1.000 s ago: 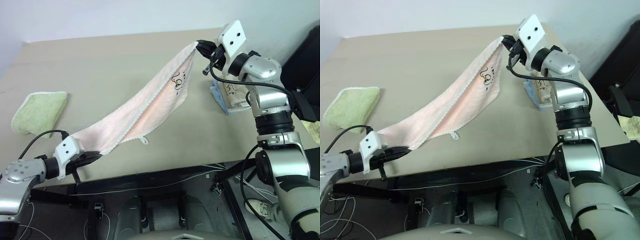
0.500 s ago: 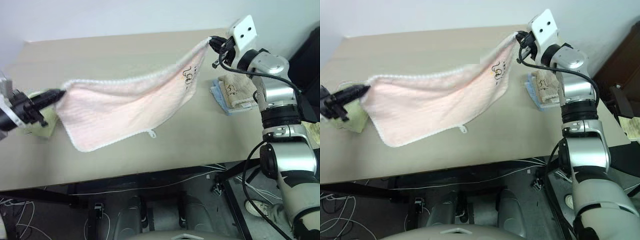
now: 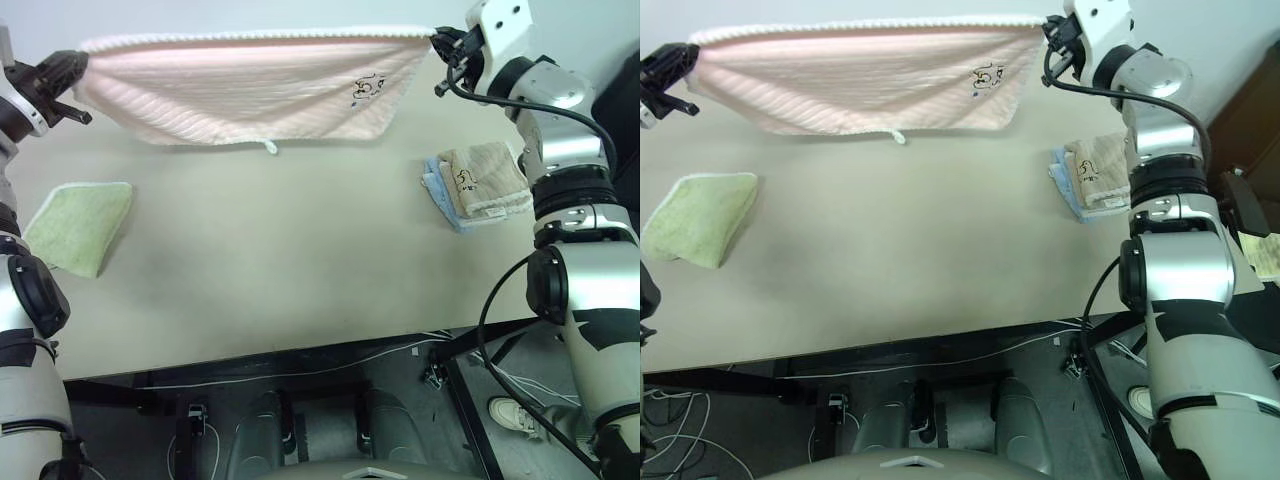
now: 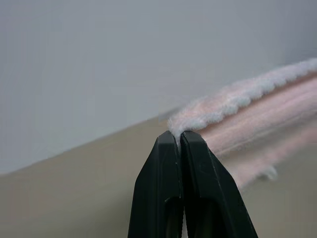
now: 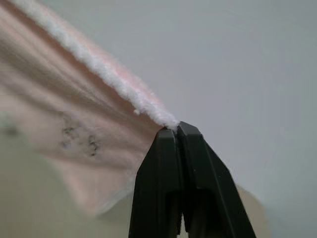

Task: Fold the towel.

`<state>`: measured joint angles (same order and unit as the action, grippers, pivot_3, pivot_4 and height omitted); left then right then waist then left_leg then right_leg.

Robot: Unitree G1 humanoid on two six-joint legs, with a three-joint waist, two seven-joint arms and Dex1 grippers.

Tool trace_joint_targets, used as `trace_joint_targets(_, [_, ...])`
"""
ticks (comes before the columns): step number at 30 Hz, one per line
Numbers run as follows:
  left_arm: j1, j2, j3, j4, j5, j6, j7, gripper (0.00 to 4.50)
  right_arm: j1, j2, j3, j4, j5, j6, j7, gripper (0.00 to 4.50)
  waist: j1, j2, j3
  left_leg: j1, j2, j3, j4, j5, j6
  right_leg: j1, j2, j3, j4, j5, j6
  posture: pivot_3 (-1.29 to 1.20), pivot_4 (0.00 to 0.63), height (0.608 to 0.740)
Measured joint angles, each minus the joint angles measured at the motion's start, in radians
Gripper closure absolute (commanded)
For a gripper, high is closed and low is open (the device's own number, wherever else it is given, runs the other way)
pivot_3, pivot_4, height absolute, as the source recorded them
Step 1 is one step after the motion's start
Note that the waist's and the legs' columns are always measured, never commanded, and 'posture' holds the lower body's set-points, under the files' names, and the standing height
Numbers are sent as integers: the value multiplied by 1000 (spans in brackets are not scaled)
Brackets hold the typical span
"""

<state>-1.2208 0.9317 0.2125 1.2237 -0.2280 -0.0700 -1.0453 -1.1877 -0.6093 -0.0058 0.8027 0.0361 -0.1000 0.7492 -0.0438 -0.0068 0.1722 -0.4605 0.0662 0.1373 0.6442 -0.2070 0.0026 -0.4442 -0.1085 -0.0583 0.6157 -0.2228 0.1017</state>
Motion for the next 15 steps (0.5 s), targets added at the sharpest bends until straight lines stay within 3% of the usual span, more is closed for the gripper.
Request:
trace_joint_targets(9, [300,81,-62,-62,45,69,-379,4482,461,-163,-2,-545,139,290,247,4500,1,0,0,1,0,-2,5,-3,5,-1,-1,0,5,0,-1,0,150,740])
trace_joint_targets(15, [444,154,-62,-174,40,149,-470,4482,697,-272,-14,-855,260,469,347,4500,3,-2,1,1,0,-3,8,-4,6,-1,-4,0,10,-2,-5,0,150,740])
